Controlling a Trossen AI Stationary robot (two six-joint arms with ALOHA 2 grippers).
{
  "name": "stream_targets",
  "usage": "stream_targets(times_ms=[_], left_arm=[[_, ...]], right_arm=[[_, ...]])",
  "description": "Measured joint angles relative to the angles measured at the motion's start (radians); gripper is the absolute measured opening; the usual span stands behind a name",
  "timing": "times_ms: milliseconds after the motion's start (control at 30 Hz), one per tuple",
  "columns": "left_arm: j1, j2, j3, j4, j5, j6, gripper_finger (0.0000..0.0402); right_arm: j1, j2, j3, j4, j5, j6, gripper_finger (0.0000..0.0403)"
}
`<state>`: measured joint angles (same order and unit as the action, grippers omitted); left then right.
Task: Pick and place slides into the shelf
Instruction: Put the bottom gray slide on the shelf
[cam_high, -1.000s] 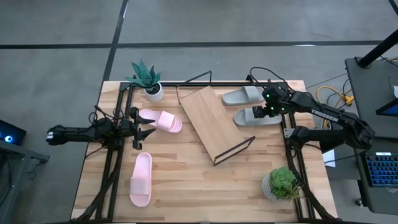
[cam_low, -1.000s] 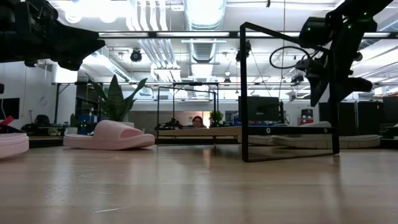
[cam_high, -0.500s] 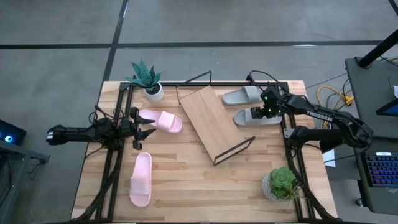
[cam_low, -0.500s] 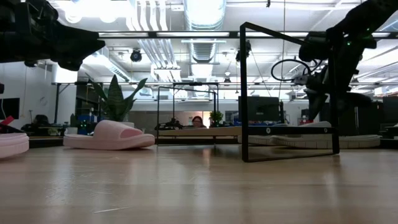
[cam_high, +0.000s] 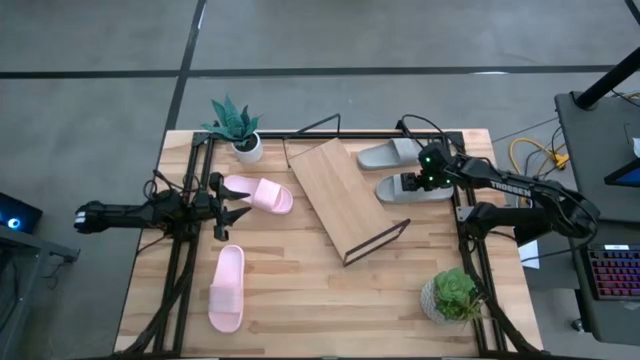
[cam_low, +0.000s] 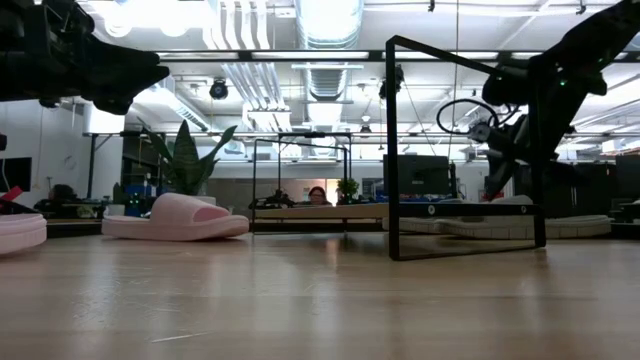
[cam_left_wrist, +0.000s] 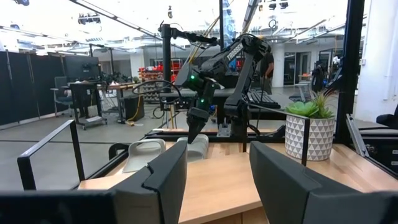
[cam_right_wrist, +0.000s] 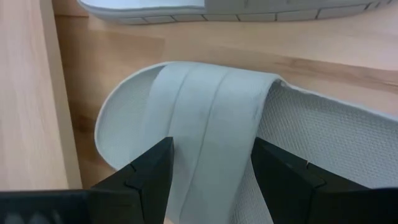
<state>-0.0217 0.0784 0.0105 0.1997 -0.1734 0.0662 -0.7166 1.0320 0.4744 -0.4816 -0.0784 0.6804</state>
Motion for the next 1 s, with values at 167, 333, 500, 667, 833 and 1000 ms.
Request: stream_targets(times_ms=[167, 333, 500, 667, 833, 1000], left_arm=[[0.000, 0.000, 0.000, 0.000, 0.000, 0.000, 0.0160], [0.000, 0.000, 0.000, 0.001, 0.000, 0.000, 0.0160], [0.000, 0.000, 0.000, 0.001, 0.000, 0.000, 0.0160], [0.000, 0.000, 0.000, 0.001, 0.000, 0.000, 0.0160], [0.000, 0.000, -0.001, 0.001, 0.000, 0.000, 0.0160], [0.000, 0.000, -0.001, 0.002, 0.000, 0.000, 0.0160]], right_arm=[[0.000, 0.018, -0.001, 0.015, 0.000, 0.000, 0.0201], [0.000, 0.035, -0.001, 0.030, 0.000, 0.000, 0.0163], [-0.001, 0.047, -0.001, 0.028, 0.010, -0.004, 0.0090], [-0.001, 0.042, -0.001, 0.026, 0.011, -0.051, 0.0018], [-0.001, 0.027, 0.004, 0.014, 0.003, -0.076, 0.0013], [0.000, 0.004, 0.034, -0.018, -0.012, -0.094, 0.0012]])
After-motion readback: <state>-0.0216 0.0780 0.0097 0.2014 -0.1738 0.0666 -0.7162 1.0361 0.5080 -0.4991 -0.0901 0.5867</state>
